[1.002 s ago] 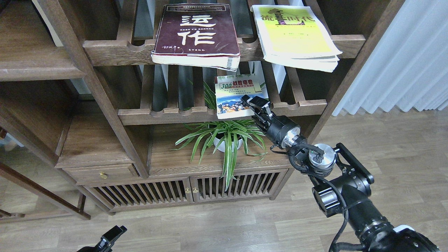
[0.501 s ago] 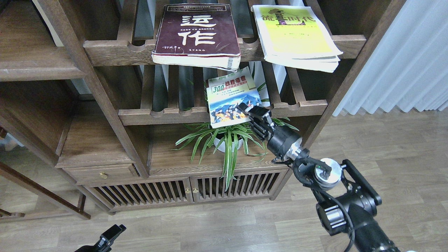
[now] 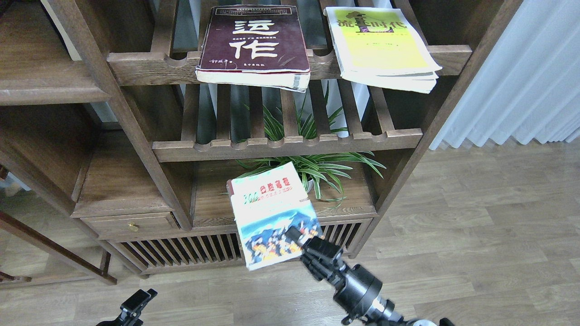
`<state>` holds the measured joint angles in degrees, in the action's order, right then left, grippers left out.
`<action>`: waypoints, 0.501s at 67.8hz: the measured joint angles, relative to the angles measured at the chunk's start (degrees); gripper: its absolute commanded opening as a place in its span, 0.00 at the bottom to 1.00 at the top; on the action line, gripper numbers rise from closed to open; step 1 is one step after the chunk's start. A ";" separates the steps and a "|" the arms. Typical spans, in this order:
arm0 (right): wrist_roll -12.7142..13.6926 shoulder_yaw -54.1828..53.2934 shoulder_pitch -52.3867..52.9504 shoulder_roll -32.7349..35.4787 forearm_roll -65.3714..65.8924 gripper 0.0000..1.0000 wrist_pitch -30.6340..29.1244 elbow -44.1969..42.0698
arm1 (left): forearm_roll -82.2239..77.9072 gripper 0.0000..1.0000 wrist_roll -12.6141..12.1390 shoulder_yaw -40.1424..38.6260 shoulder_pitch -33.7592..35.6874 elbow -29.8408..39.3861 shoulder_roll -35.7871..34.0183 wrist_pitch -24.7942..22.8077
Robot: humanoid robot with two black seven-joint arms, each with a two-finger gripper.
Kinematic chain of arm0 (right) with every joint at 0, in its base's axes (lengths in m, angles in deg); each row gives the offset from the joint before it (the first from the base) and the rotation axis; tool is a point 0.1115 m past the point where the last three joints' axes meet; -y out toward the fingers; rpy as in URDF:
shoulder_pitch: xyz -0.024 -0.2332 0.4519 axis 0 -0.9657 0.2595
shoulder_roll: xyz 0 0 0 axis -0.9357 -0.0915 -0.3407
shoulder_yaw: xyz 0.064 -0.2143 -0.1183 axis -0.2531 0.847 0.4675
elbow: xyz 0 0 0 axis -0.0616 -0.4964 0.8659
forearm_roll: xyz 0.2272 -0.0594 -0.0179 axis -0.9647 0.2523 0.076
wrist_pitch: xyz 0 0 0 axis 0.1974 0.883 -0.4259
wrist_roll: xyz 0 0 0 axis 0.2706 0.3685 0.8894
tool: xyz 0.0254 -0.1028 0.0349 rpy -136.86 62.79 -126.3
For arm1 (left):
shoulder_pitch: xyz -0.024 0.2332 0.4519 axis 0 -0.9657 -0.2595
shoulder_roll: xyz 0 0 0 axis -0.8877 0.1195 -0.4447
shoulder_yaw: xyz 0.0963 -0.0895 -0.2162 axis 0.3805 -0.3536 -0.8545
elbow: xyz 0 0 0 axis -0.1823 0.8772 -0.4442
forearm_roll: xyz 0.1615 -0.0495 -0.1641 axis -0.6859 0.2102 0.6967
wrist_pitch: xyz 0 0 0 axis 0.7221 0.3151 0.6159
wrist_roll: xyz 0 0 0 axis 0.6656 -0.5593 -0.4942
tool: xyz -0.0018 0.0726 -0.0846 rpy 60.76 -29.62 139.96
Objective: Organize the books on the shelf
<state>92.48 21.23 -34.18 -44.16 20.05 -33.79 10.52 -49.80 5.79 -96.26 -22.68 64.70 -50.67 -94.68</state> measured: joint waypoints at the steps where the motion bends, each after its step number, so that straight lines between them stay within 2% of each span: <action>1: -0.01 0.10 0.11 0.00 -0.03 0.03 0.00 -0.33 | 0.02 1.00 0.19 0.00 -0.32 1.32 -0.25 0.00; 7: -0.04 0.64 0.82 0.00 -0.17 0.04 0.00 -2.57 | 0.16 1.00 2.56 0.04 -1.90 8.00 -1.29 0.00; 9: -0.04 1.41 1.28 0.01 -0.21 0.04 0.00 -4.09 | 0.28 1.00 5.08 0.13 -2.86 12.29 -1.71 0.00; 16: -0.04 2.48 2.49 0.00 -0.22 0.04 0.00 -5.85 | 0.34 1.00 7.55 0.66 -4.28 17.64 -2.21 0.00; 26: -0.04 3.51 4.58 0.00 -0.22 0.04 0.00 -7.82 | -0.34 1.00 8.42 1.88 -7.54 24.90 -3.16 0.00; 34: -0.03 3.66 5.16 0.00 -0.22 0.04 0.00 -8.86 | -1.86 1.00 8.41 3.92 -9.38 27.76 -4.29 0.00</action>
<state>92.45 24.89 -29.02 -44.16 19.82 -33.79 1.66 -51.66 14.20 -92.34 -32.06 92.46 -54.95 -94.68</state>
